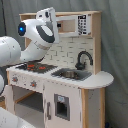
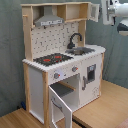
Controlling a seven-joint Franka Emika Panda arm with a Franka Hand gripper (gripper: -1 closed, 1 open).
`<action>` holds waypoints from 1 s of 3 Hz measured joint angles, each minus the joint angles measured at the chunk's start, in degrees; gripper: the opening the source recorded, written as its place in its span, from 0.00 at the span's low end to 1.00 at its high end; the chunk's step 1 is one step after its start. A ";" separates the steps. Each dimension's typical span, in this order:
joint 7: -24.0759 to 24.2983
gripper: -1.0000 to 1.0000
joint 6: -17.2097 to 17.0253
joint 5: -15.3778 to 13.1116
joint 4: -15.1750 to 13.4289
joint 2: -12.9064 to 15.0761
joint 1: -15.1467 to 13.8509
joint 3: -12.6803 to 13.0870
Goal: Play with the kitchen
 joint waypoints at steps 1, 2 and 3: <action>1.69 0.00 0.19 0.00 3.22 3.47 -0.20 3.24; 3.69 0.00 0.65 0.00 6.36 7.03 -1.16 6.65; 5.81 0.00 1.24 0.00 9.77 10.33 -3.34 9.23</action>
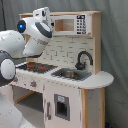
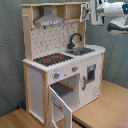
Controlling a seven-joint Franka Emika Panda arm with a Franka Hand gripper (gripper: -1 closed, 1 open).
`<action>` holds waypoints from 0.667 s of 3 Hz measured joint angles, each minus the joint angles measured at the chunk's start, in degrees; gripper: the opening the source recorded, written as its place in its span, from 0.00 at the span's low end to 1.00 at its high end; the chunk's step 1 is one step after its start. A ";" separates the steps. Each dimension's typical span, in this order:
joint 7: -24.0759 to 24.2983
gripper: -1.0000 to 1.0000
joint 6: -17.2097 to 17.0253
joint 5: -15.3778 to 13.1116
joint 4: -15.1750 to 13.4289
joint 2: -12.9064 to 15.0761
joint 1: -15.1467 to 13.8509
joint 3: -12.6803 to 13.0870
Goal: Play with the kitchen
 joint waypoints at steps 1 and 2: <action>1.57 0.00 0.31 0.00 3.06 3.40 -2.94 3.24; 2.52 0.00 0.38 0.00 5.65 6.44 -6.18 6.78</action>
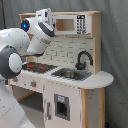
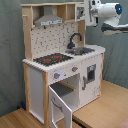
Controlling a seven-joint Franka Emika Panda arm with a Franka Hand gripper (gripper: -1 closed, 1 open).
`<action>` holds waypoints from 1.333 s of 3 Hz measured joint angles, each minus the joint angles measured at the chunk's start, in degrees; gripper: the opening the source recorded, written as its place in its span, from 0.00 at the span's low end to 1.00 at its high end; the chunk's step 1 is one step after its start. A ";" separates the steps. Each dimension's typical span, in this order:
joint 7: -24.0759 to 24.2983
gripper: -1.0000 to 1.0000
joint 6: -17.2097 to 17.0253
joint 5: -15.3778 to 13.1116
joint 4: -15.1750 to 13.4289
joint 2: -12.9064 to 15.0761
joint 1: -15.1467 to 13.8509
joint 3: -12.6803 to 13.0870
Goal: Play with the kitchen
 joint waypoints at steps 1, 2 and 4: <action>0.48 0.00 0.01 0.00 2.63 2.60 -3.45 3.58; 0.73 0.00 0.01 0.00 5.36 4.93 -7.22 7.41; 1.55 0.00 -0.01 0.00 9.22 6.96 -15.66 15.13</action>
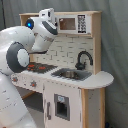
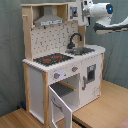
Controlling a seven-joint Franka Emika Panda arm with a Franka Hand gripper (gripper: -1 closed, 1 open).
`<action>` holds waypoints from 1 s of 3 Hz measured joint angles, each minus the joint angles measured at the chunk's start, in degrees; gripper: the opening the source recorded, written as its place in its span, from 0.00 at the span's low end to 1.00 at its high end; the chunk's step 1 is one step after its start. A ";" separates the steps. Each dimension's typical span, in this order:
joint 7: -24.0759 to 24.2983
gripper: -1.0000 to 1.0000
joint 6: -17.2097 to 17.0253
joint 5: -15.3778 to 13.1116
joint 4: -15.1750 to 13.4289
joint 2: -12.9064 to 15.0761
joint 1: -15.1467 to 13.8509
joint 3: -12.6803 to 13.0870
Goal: Play with the kitchen
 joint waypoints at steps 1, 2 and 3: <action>0.67 0.00 -0.02 0.00 1.37 -0.01 -4.36 3.71; 1.17 0.00 -0.05 0.00 3.00 -0.02 -8.95 7.58; 1.65 0.00 -0.05 0.00 4.39 -0.06 -13.29 11.17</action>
